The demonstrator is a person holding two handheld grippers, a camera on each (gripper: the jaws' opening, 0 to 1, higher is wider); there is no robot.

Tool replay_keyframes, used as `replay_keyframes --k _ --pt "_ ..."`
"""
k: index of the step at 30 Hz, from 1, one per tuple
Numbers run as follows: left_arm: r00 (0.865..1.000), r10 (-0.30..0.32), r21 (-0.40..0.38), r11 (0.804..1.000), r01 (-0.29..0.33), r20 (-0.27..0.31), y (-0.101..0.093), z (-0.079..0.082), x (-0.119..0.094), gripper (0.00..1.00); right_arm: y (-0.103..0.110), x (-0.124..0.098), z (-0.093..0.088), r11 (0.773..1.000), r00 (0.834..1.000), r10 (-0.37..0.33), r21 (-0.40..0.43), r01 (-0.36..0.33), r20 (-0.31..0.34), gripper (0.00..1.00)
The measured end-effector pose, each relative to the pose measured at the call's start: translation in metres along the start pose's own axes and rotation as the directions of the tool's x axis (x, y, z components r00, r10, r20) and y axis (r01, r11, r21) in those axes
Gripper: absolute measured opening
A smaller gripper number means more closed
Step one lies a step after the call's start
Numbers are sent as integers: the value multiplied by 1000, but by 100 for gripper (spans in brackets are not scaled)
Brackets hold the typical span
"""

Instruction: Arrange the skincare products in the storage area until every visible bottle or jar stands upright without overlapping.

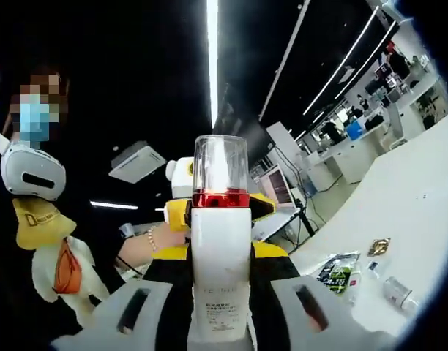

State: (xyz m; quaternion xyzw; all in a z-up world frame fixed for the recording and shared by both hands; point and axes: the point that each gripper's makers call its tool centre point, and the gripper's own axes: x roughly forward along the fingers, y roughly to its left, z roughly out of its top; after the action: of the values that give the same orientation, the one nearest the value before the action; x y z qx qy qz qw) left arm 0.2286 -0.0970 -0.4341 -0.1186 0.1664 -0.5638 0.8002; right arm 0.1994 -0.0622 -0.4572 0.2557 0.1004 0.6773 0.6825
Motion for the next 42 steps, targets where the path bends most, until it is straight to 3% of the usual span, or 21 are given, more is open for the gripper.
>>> replay_keyframes --k 4,7,10,12,15,16,17,18,19,20,22,24,26,28,30,33,36,39,41,42 --pt "1000 -22 -3 1000 22 21 -11 4 5 29 6 -1 5 997 998 56 51 -56 14 27" --pt "999 -17 2 1000 17 31 -14 7 7 29 8 -2 6 997 998 69 44 -69 3 28" --pt "1000 20 -17 1000 -20 10 -13 8 9 27 7 -3 7 997 997 69 37 -68 -23 28" --pt "998 62 -15 998 -62 7 -6 8 7 26 4 -3 9 999 998 50 6 -49 -39 29" --pt "990 142 -19 990 -141 11 3 8 6 25 -13 -3 11 996 995 -78 -37 76 -56 31" --pt "980 197 -1 980 -197 26 7 9 5 25 -18 -4 11 991 991 -121 -61 117 -59 31" --pt "972 231 16 973 -231 33 10 9 5 25 -25 -4 13 976 980 -192 -115 185 -52 32" --pt "957 287 31 957 -289 49 18 9 4 25 -32 -5 14 956 963 -266 -145 257 -47 33" --pt "947 317 47 946 -319 52 22 9 3 25 -34 -5 15 944 953 -299 -163 289 -43 33" --pt "932 357 63 931 -361 61 28 9 2 25 -38 -6 19 899 925 -379 -243 366 -11 33" --pt "903 421 65 902 -426 85 32 10 2 25 -46 -11 23 824 868 -495 -293 484 41 32" --pt "876 468 55 878 -476 115 34 14 2 25 -47 -14 28 783 824 -554 -263 564 119 31" --pt "858 497 49 861 -506 130 34 16 2 25 -48 -16 29 756 798 -584 -259 602 149 30" --pt "816 562 61 817 -573 138 37 14 1 25 -53 -20 30 692 753 -638 -309 653 161 29" --pt "787 598 87 785 -613 149 37 12 3 25 -57 -22 29 624 705 -685 -353 697 182 28" --pt "773 615 88 771 -631 156 37 10 4 25 -58 -24 29 567 644 -727 -319 759 240 29" --pt "763 624 65 766 -640 167 37 9 4 25 -57 -26 28 545 624 -735 -316 776 265 29" --pt "758 630 55 762 -646 168 37 6 1 25 -56 -24 26 545 626 -741 -324 773 245 28" --pt "755 632 66 758 -649 174 36 5 0 25 -55 -25 25 564 641 -733 -324 760 228 27" --pt "755 632 75 756 -650 176 36 5 -1 25 -54 -24 24 593 665 -715 -317 740 216 27"
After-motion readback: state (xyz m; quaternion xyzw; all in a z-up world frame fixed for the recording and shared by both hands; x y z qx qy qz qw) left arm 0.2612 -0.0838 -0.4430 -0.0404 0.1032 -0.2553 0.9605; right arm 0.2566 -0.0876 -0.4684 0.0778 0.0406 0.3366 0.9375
